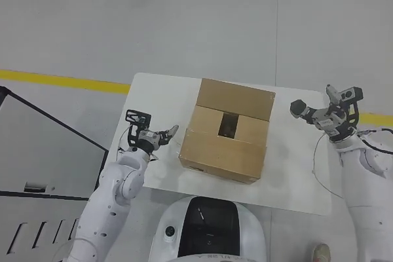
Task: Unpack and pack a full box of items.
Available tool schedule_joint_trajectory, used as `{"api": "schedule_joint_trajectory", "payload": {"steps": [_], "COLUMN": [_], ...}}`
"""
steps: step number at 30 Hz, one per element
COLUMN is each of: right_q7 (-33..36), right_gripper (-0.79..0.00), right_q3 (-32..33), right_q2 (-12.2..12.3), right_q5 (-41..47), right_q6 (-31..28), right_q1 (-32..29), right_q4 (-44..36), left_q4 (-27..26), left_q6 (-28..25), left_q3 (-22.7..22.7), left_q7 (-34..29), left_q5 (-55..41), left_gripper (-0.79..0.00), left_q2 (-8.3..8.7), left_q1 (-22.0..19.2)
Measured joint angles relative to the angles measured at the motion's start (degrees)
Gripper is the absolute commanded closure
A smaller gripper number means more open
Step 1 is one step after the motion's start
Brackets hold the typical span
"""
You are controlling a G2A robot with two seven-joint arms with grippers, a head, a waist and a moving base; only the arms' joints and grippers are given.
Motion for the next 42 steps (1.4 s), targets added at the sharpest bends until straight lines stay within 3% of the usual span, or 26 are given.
{"api": "schedule_joint_trajectory", "payload": {"steps": [8, 16, 20, 24, 31, 42], "right_q7": [16.1, 12.9, 10.2, 7.2, 5.2, 6.9], "right_gripper": [-0.785, -0.785, -0.785, -0.785, -0.785, -0.785], "right_q3": [-3.9, -5.8, -6.4, -6.7, -8.3, -10.8], "right_q2": [-0.4, -0.6, -0.4, -0.2, -0.1, -0.1], "right_q5": [-2.0, -4.1, -5.1, -13.3, -17.0, -13.1], "right_q6": [-13.4, -14.9, -12.7, -18.9, -22.6, -20.9], "right_q1": [1.1, 0.3, 0.2, -0.4, -1.0, -2.4], "right_q4": [13.4, 13.3, 11.8, 12.4, 13.2, 10.1], "left_q4": [-0.2, -0.2, -0.2, -0.2, -0.2, -0.2], "left_q6": [4.8, 4.8, 4.8, 4.8, 4.8, 4.8], "left_q3": [-1.8, -1.8, -1.8, -1.8, -1.8, -1.8], "left_q7": [2.4, 2.4, 2.4, 2.4, 2.4, 2.4], "left_q5": [-8.3, -8.2, -8.2, -8.2, -8.2, -8.2], "left_gripper": [-0.785, -0.785, -0.785, -0.785, -0.785, -0.785], "left_q2": [-0.50, -0.50, -0.50, -0.50, -0.50, -0.50], "left_q1": [-0.7, -0.7, -0.7, -0.7, -0.7, -0.7]}}
